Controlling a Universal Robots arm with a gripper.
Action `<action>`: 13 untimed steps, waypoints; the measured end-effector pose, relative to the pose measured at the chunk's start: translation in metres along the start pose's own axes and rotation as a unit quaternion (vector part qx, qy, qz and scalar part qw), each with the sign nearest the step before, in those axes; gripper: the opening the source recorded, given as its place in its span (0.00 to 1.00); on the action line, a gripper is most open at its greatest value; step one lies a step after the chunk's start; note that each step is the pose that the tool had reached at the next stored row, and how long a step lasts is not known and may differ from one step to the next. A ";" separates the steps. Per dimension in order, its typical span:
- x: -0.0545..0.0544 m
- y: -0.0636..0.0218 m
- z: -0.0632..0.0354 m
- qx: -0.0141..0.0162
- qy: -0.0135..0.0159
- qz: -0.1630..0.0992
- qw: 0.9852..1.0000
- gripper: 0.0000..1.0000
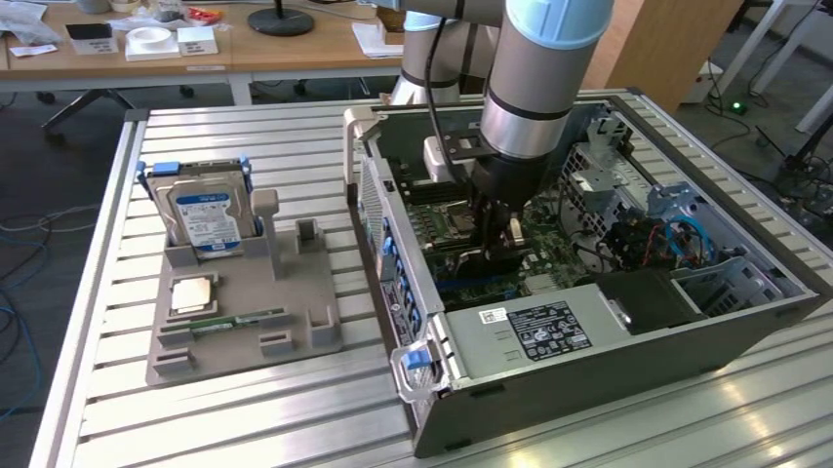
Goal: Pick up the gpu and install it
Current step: 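Insert the gpu into the slot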
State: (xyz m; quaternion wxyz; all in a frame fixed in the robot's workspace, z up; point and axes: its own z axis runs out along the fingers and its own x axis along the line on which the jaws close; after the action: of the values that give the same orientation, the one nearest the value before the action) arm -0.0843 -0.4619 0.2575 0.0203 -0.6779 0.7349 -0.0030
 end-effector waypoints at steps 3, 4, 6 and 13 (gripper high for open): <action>0.000 0.0000 0.0000 0.000 0.000 0.000 1.000 0.40; 0.000 0.0000 0.0000 0.000 0.000 0.000 1.000 0.39; 0.000 0.0000 0.0000 0.000 0.000 0.000 1.000 0.32; 0.000 0.0000 0.0000 0.000 0.000 0.000 1.000 0.32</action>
State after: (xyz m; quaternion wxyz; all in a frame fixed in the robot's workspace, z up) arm -0.0843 -0.4619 0.2575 0.0202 -0.6779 0.7349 -0.0030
